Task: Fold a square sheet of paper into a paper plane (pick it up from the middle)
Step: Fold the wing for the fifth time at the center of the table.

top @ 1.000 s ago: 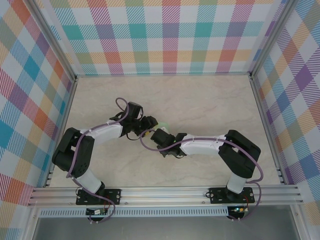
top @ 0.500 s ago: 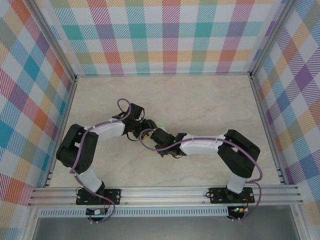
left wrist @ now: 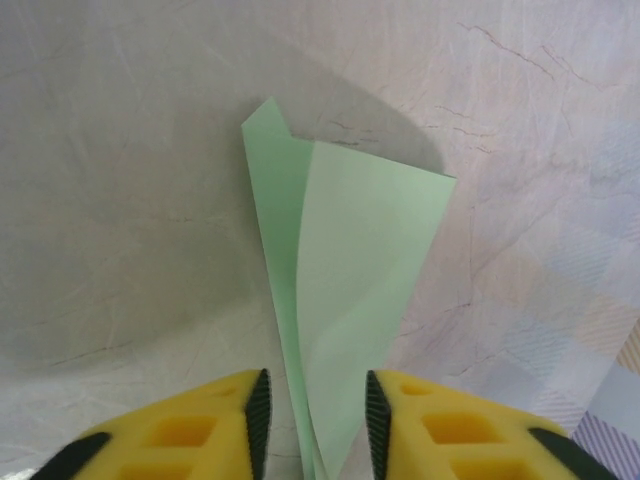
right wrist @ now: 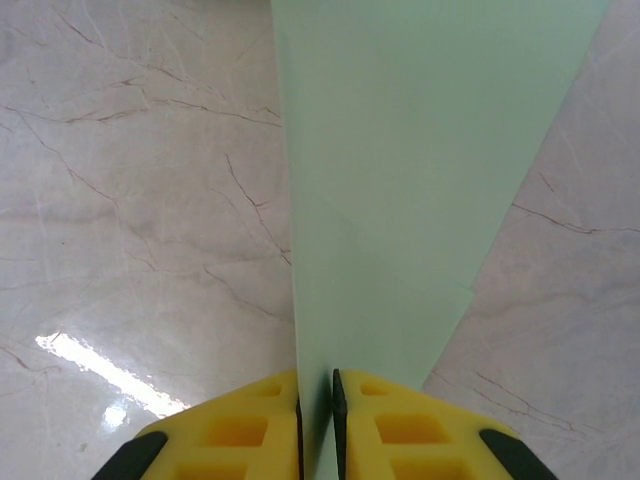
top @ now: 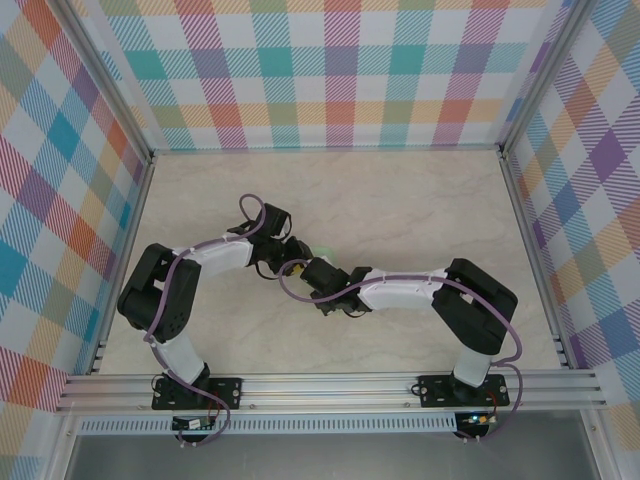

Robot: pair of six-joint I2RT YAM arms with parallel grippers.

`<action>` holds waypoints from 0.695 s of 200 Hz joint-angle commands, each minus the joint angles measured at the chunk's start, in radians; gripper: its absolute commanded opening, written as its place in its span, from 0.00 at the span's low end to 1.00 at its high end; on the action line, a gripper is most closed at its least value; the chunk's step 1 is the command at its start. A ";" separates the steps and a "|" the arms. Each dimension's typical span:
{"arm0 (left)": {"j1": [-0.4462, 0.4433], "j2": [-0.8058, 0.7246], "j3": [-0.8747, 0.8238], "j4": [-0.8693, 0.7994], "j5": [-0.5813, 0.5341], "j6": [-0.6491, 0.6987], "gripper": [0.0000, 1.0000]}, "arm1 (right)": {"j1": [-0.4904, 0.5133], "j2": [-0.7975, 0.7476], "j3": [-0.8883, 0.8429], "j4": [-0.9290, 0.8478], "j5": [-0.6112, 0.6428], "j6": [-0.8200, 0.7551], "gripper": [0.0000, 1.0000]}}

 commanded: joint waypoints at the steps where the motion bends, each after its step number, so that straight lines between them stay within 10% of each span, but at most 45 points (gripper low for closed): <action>1: 0.016 0.017 0.028 -0.037 0.016 0.002 0.17 | -0.003 -0.009 -0.016 0.001 -0.003 -0.012 0.20; 139: 0.016 0.029 0.042 -0.051 0.017 -0.002 0.06 | 0.024 -0.047 -0.056 -0.031 -0.025 0.086 0.26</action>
